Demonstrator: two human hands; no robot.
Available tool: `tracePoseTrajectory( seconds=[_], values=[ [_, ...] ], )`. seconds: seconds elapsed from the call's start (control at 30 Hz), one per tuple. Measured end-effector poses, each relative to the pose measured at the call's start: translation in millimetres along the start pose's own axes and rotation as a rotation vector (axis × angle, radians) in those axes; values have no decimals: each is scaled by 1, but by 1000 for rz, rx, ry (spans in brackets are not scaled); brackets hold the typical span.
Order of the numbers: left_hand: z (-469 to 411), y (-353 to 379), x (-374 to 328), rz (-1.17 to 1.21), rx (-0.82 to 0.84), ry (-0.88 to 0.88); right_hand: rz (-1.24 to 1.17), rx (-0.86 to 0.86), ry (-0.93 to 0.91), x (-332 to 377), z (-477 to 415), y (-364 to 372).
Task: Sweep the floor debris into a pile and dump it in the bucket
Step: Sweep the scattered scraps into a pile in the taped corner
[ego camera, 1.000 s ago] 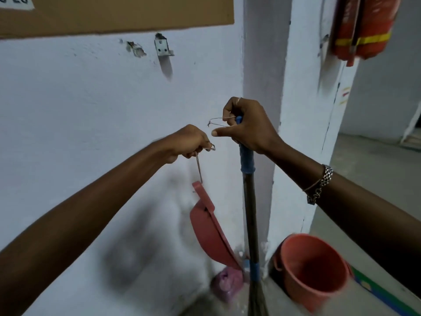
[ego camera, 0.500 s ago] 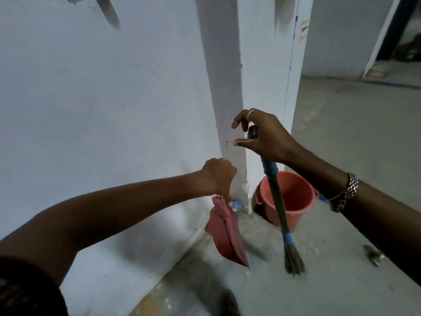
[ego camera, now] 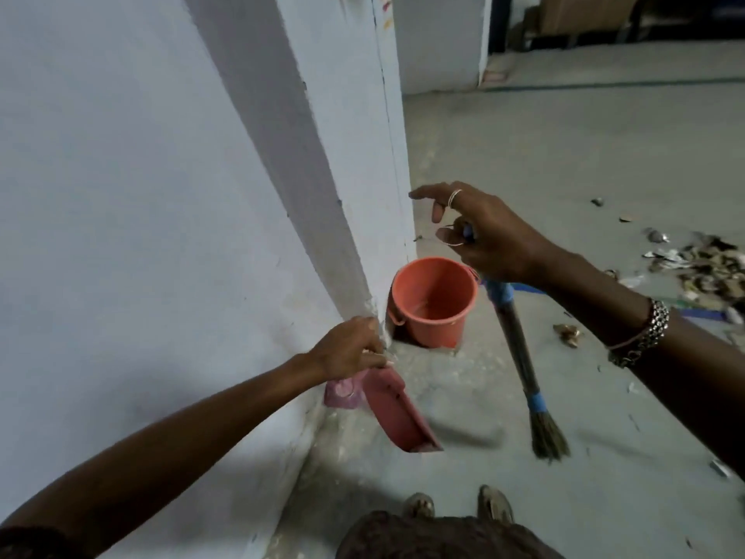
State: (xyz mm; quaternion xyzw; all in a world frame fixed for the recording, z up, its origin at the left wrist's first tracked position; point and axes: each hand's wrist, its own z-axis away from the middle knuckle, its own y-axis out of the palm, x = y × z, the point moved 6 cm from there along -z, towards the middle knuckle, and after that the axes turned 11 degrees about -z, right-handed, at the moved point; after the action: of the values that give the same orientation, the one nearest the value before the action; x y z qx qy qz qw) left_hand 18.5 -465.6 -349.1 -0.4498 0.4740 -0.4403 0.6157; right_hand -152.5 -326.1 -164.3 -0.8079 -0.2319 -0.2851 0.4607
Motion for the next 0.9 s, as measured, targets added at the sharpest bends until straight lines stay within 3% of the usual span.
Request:
tracePoseTrajectory(
  seconds=[0.13, 0.23, 0.33, 0.43, 0.53, 0.67, 0.73, 0.8, 0.83, 0.9],
  values=[
    [-3, 29, 7, 515, -3, -28, 45, -63, 110, -2, 22, 0],
    [-12, 54, 6, 890, 92, -232, 56, -107, 142, -2, 40, -2],
    [-27, 70, 3, 952, 5, -469, 62, -172, 166, -3, 61, -3],
    [-48, 85, 1, 830, -20, -560, 70, -281, 207, -8, 84, -6],
    [-73, 94, -17, 436, 83, -381, 52, -365, 234, -12, 103, -9],
    [-111, 119, -50, 86, 205, -86, 87, -450, 232, -15, 123, -17],
    [-119, 127, -66, -77, 175, 18, 141, -482, 231, -16, 134, -21],
    [-116, 130, -87, -347, 329, 97, 182, -523, 240, -18, 145, -27],
    [-122, 128, -94, -514, 337, 111, 190, -542, 247, -20, 151, -31],
    [-145, 147, -104, -593, 268, 258, 181, -579, 265, -27, 165, -41]
  ],
)
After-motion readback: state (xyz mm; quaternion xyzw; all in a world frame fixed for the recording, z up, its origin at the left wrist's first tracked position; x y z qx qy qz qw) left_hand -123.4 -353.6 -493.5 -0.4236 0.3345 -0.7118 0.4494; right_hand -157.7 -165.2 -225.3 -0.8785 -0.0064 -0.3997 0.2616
